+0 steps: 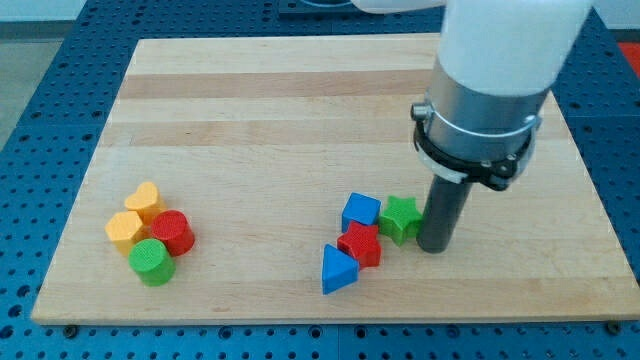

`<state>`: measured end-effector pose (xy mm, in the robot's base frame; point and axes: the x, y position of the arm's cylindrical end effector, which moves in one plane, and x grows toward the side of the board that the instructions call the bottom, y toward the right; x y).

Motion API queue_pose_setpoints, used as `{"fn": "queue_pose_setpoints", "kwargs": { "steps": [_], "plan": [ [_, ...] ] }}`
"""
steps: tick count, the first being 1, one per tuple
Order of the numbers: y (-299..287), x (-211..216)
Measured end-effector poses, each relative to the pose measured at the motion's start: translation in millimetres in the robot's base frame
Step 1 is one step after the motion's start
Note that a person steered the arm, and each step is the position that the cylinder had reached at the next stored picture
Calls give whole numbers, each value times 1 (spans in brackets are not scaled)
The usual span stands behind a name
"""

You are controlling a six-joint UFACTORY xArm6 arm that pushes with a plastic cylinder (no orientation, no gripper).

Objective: Push the green star along with blue cube a bit up

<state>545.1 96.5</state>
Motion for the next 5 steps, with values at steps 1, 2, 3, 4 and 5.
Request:
{"fn": "queue_pose_setpoints", "kwargs": {
  "steps": [1,2,3,4,5],
  "plan": [
    [-25,-16],
    [-58,-34],
    [-79,-46],
    [-80,-46],
    [-97,-35]
  ]
}}
